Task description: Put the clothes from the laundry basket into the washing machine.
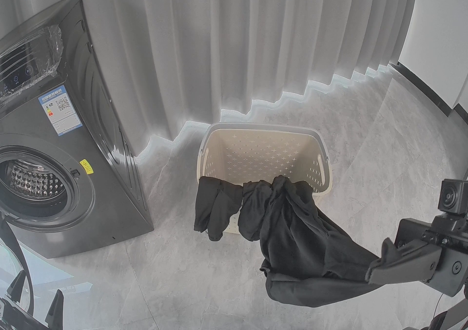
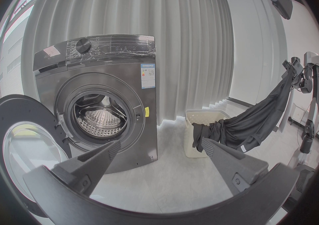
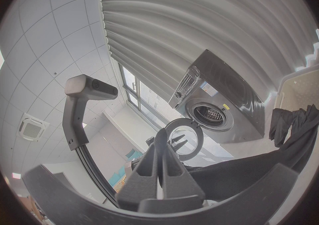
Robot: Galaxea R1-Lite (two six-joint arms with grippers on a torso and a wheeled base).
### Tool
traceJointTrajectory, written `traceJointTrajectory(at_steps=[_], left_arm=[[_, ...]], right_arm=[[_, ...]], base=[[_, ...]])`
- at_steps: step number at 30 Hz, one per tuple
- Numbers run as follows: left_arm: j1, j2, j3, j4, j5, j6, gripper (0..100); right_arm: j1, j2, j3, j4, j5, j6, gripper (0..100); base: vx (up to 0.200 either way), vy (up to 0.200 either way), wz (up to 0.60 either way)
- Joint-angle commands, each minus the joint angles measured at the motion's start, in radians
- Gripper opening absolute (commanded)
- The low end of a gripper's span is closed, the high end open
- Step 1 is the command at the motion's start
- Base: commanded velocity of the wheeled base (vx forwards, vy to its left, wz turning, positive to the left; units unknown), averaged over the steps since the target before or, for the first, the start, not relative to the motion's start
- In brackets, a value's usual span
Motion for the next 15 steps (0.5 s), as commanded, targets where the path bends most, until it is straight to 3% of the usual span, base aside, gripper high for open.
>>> traceJointTrajectory(at_steps=[1, 4, 7, 10, 15], left_arm=[[0.001, -0.012, 0.016, 0.0, 0.0, 0.0, 100], [0.001, -0.013, 0.016, 0.0, 0.0, 0.0, 100], [0.001, -0.013, 0.016, 0.0, 0.0, 0.0, 100], [0.001, -0.012, 0.016, 0.0, 0.0, 0.0, 100], [0.001, -0.012, 0.016, 0.0, -0.001, 0.0, 100]], right_arm=[[-0.008, -0.013, 0.007, -0.006, 0.001, 0.0, 0], [-0.026, 0.01, -0.003, 0.008, -0.003, 0.0, 0], [-0.094, 0.067, -0.009, -0.009, -0.003, -0.003, 0], [-0.1, 0.076, -0.034, -0.02, -0.002, -0.002, 0], [-0.066, 0.084, -0.074, -0.001, 0.001, 0.002, 0]], base=[[0.0, 0.0, 0.0], [0.0, 0.0, 0.0], [0.0, 0.0, 0.0], [0.0, 0.0, 0.0], [-0.2, 0.0, 0.0]])
